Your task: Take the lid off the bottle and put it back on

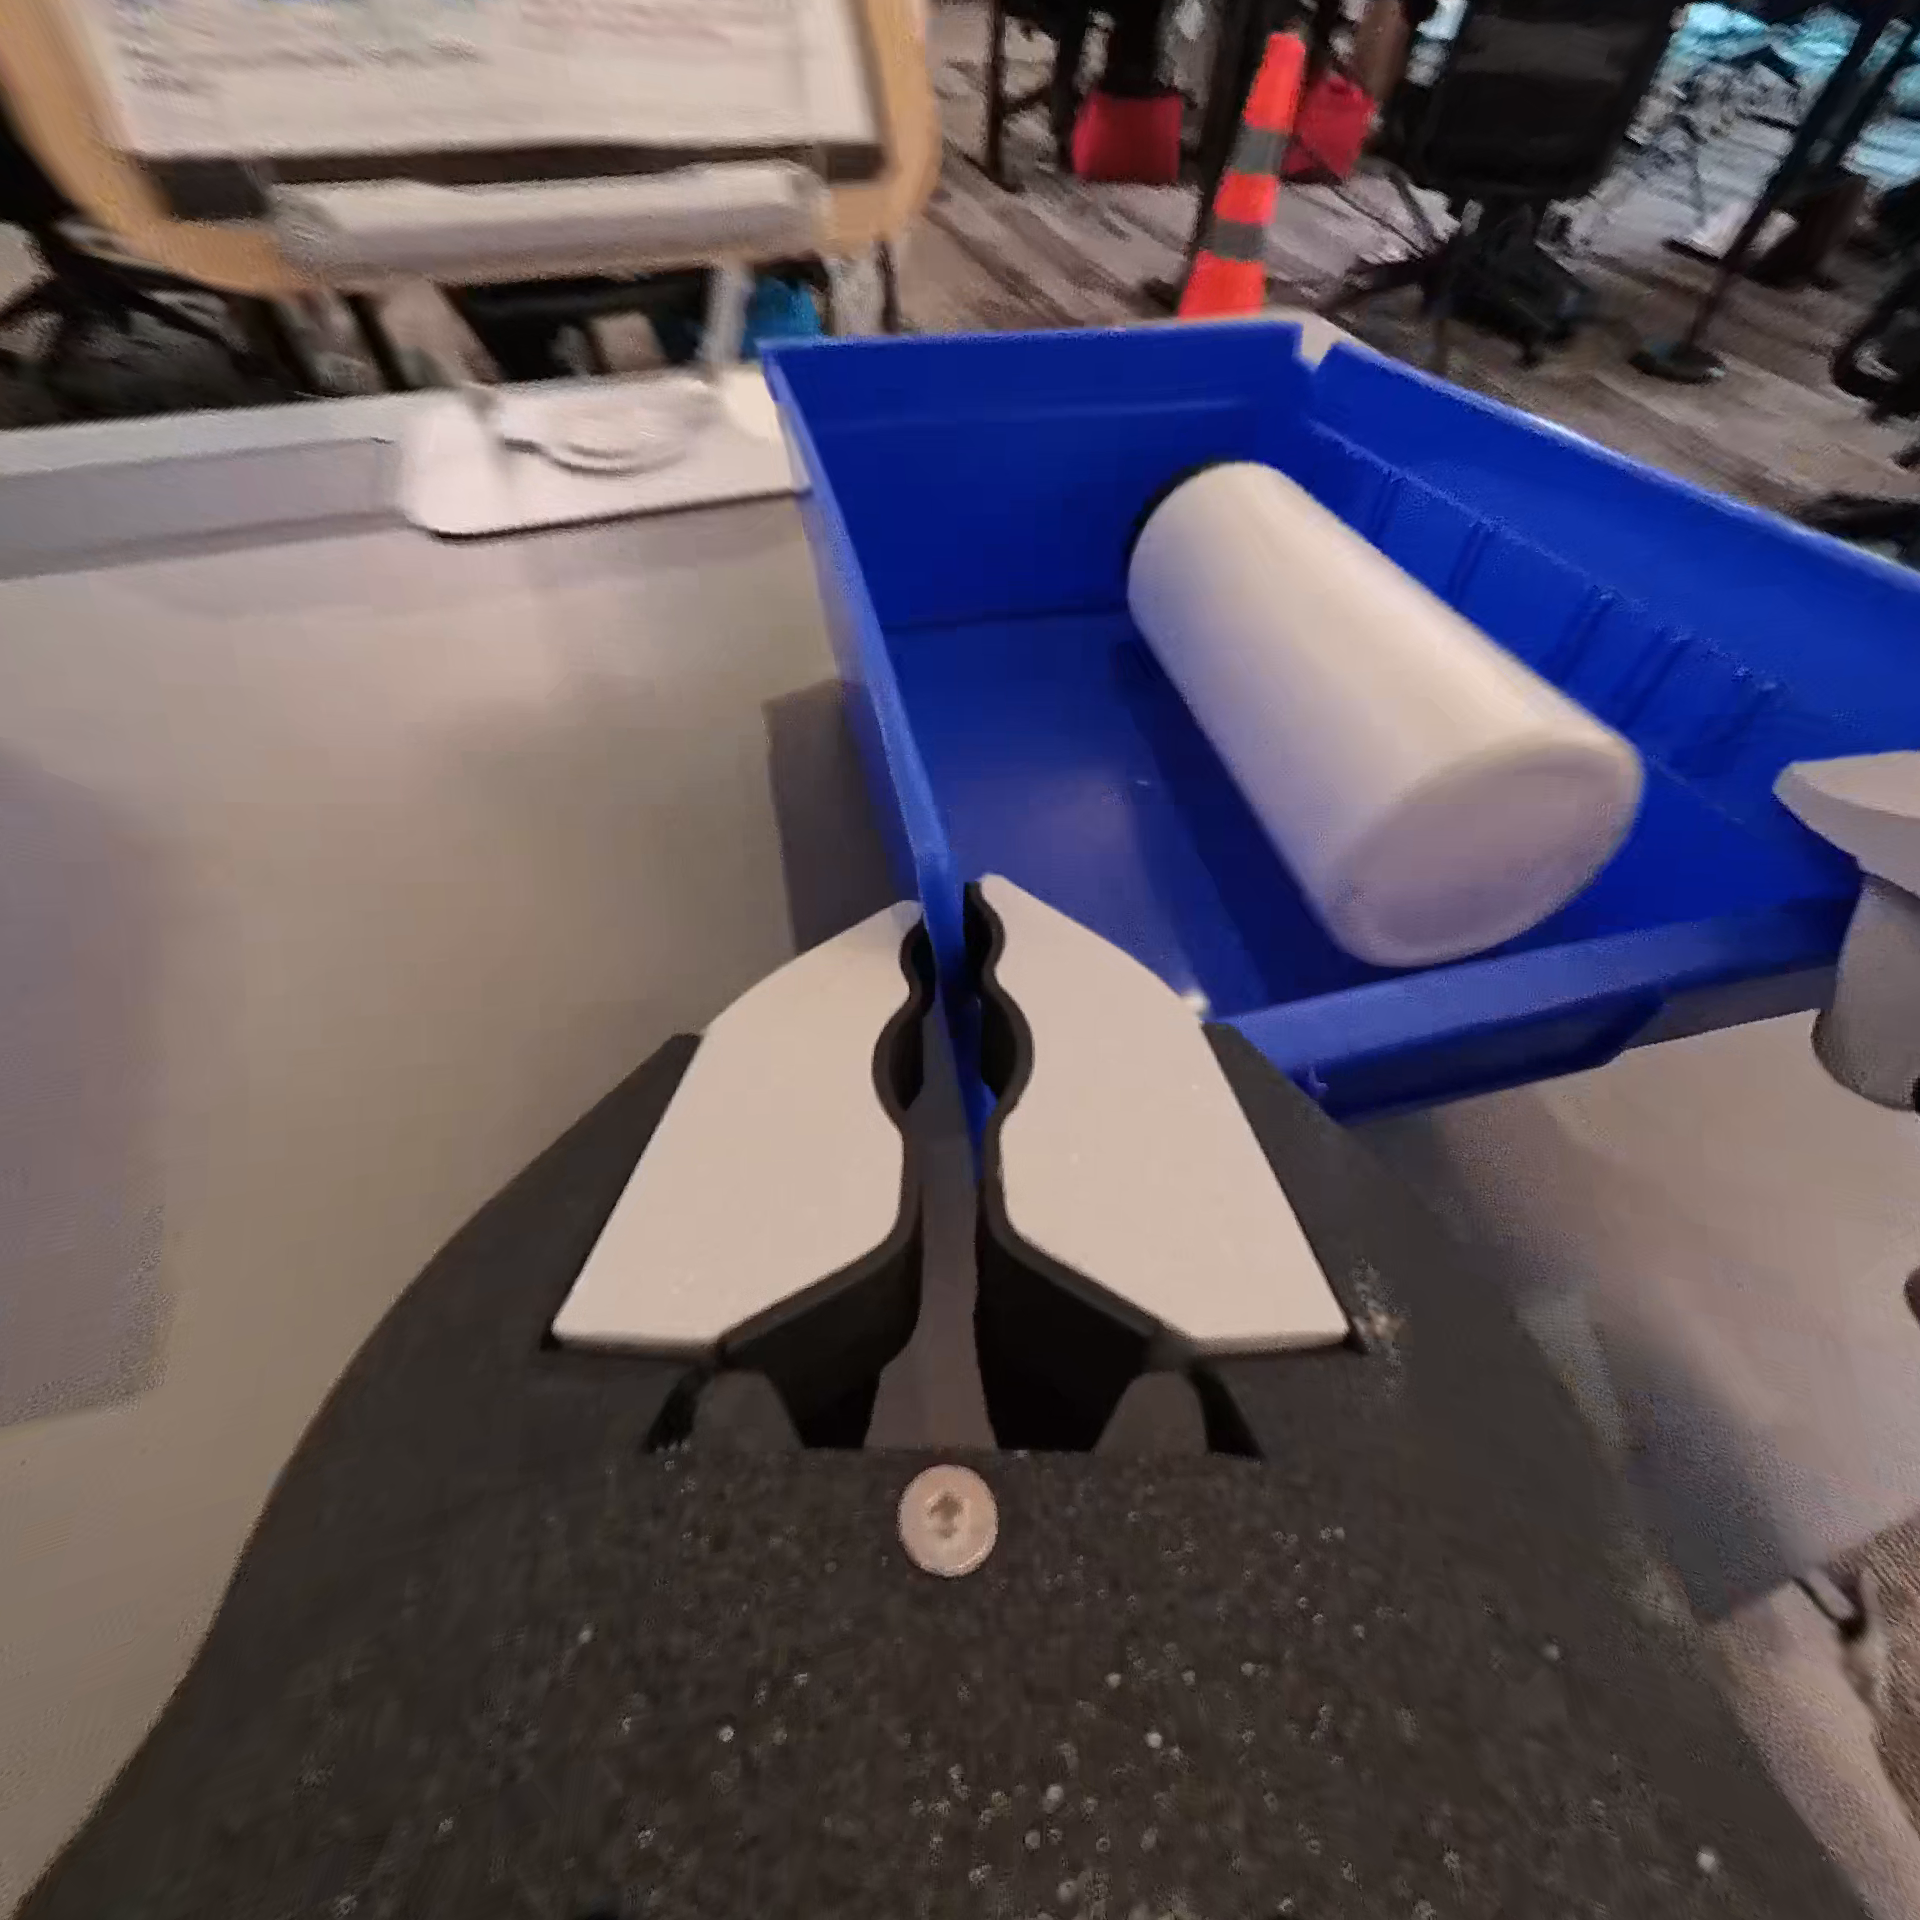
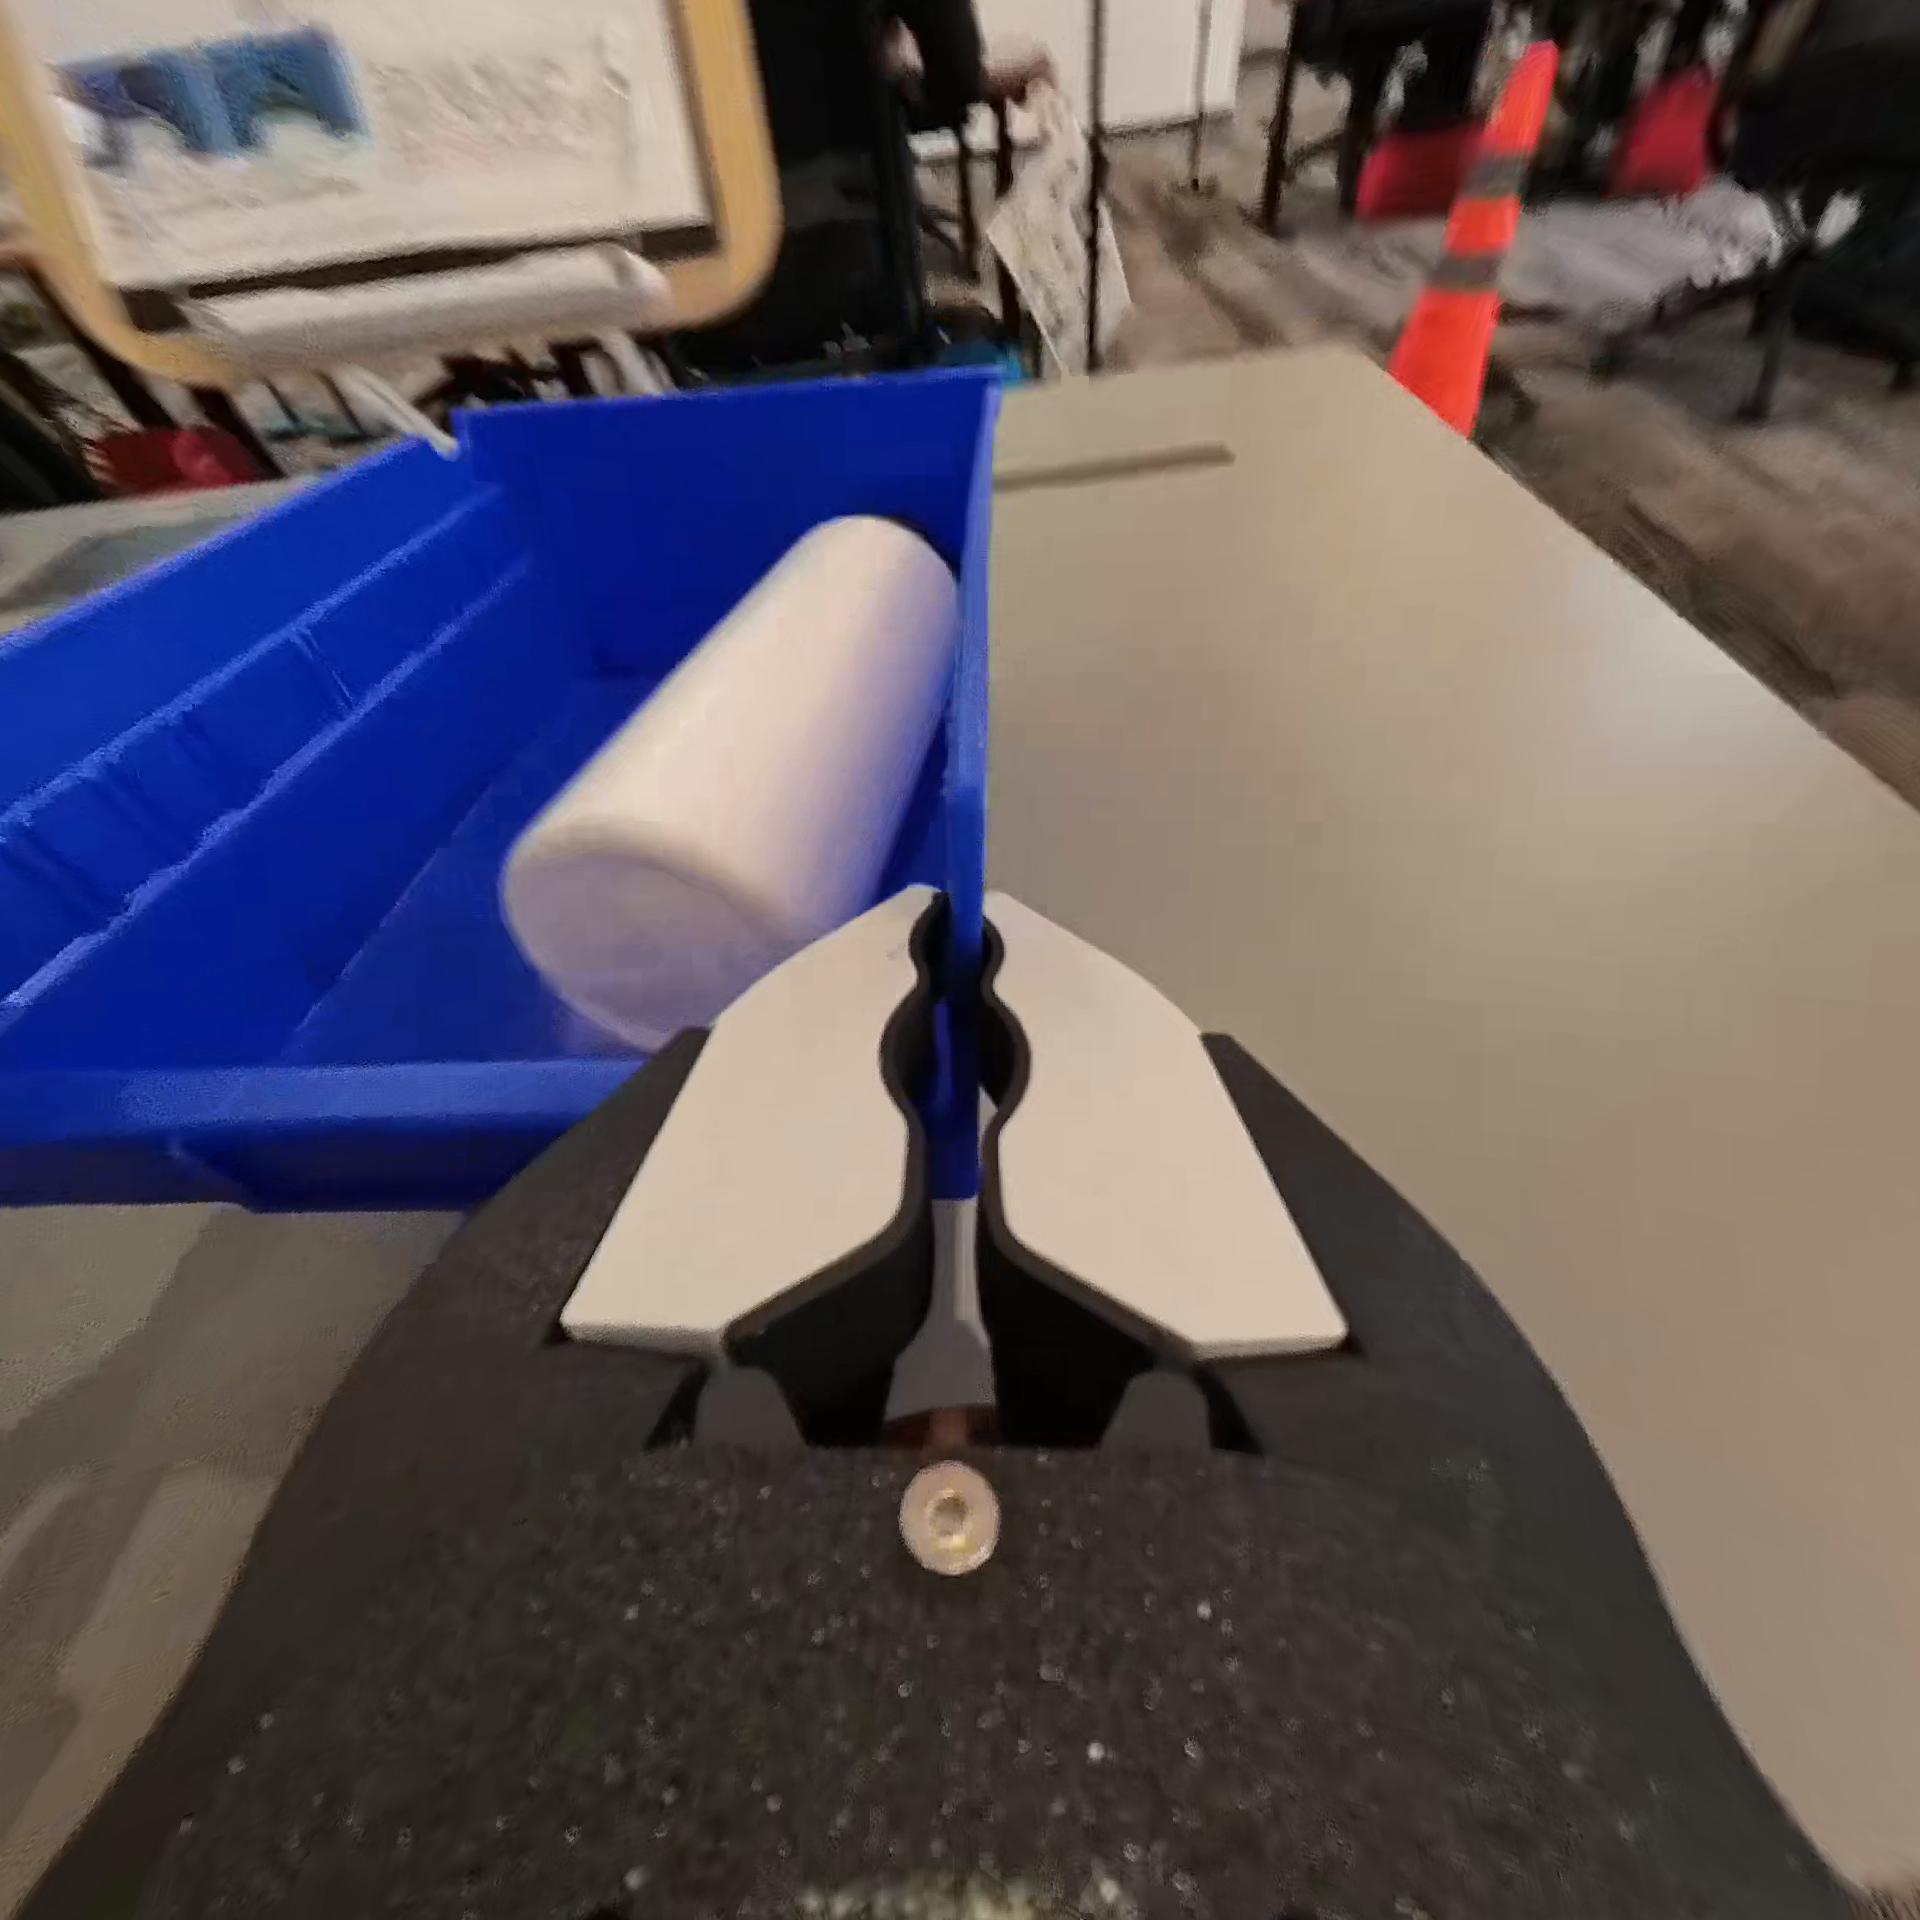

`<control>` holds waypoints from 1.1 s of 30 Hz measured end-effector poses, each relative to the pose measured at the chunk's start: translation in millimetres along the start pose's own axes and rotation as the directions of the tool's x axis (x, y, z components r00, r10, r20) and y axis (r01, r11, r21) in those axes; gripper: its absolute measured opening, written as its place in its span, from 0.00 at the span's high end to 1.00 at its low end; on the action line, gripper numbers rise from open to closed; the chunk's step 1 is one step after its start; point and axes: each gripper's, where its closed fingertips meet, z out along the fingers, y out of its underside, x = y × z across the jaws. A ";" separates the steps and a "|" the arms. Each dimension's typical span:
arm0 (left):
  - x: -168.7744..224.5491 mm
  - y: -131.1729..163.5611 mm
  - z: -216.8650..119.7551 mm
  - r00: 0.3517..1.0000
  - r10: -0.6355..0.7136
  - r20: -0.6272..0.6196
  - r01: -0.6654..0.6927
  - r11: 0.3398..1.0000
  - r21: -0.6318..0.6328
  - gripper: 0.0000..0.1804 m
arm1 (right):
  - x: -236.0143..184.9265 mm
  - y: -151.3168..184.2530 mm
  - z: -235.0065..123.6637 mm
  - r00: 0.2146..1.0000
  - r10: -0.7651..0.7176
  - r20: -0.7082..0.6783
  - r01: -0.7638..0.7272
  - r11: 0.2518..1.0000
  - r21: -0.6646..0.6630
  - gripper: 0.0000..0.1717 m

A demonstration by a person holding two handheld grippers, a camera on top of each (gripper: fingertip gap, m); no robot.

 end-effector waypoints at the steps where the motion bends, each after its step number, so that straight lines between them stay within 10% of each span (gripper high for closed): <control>1: -20.6 -5.6 -7.2 0.999 -0.018 0.032 0.017 1.000 0.022 0.98 | -22.1 -8.5 2.5 0.999 -0.004 0.035 0.003 1.000 0.028 0.99; 10: -181.6 -1.3 -39.0 0.947 -0.087 0.309 0.059 0.993 0.099 0.99 | -192.9 -0.5 55.2 0.972 -0.023 0.233 0.021 1.000 0.012 0.99; 18: -223.5 62.0 -16.5 0.922 -0.229 0.313 0.246 0.969 -0.017 0.98 | -235.0 44.4 83.5 0.966 -0.009 0.260 0.034 0.995 -0.093 0.97; 21: -209.9 61.3 -18.5 0.901 -0.406 0.152 0.422 0.902 -0.093 0.65 | -236.4 50.7 72.5 0.922 0.107 0.371 -0.037 0.981 -0.192 0.88; 27: -266.1 -9.5 -88.7 0.901 -0.429 0.060 0.433 0.894 -0.116 0.51 | -225.0 24.6 13.3 0.786 0.104 0.609 -0.080 0.995 -0.067 0.73; 33: -456.1 23.5 -119.2 0.872 -0.178 0.456 0.264 0.956 -0.131 0.51 | -257.2 33.6 -35.9 0.659 0.009 0.752 -0.039 0.999 0.022 0.71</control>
